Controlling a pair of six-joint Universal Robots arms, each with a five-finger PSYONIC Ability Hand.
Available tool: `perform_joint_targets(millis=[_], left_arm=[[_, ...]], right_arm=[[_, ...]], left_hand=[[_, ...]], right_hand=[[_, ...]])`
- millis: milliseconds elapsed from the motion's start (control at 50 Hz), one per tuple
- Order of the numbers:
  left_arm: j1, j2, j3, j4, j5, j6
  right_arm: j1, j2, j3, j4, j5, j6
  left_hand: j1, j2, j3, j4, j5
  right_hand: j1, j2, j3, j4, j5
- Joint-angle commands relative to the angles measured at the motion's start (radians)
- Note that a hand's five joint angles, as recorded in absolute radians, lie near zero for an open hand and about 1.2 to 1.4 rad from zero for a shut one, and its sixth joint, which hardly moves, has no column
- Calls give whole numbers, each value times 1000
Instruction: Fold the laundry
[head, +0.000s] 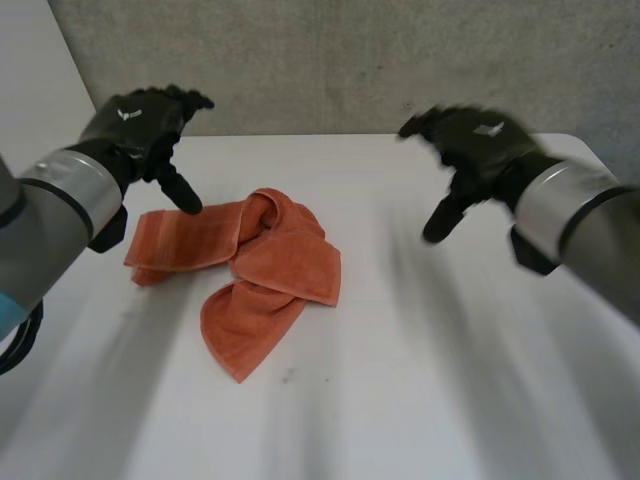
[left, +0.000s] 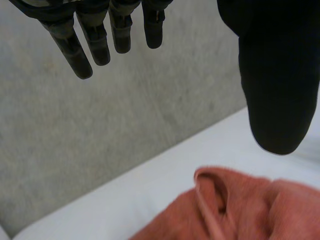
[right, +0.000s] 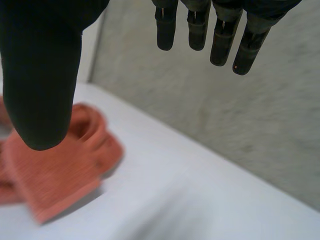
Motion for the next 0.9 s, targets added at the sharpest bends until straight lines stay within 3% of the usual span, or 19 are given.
perform_joint_targets(millis=[20,180,360,460,520,600,780,900], left_arm=[[54,-154,27,0,-3,63],[132,-391,91,18,-41,193],[211,-496,124,87,-82,259],[226,-503,119,135,-84,264],[235,-507,114,190,-78,264],[234,-508,114,209,-76,264],[222,-401,87,209,-81,250],[212,-281,27,207,-79,224]], right_arm=[[108,184,-38,-11,-11,-97],[165,460,-207,-90,19,-62],[231,651,-350,-189,60,-43],[246,718,-412,-198,97,-46],[246,752,-468,-198,114,-49],[239,731,-503,-196,131,-49],[153,455,-491,-158,134,-77],[70,343,-396,-28,105,-252]], left_hand=[[5,-3,-15,-3,-18],[25,18,6,17,3],[131,123,111,123,108],[339,332,320,331,316],[822,815,803,814,800],[1198,1191,1179,1190,1176],[1199,1192,1180,1191,1177],[1199,1192,1180,1191,1177]], right_hand=[[-30,-47,-38,-59,-57],[-30,-47,-38,-59,-57],[1,-17,-7,-29,-26],[487,470,479,458,461],[1190,1172,1182,1161,1163],[1192,1174,1184,1163,1165],[1192,1174,1184,1163,1165],[1192,1174,1184,1163,1165]])
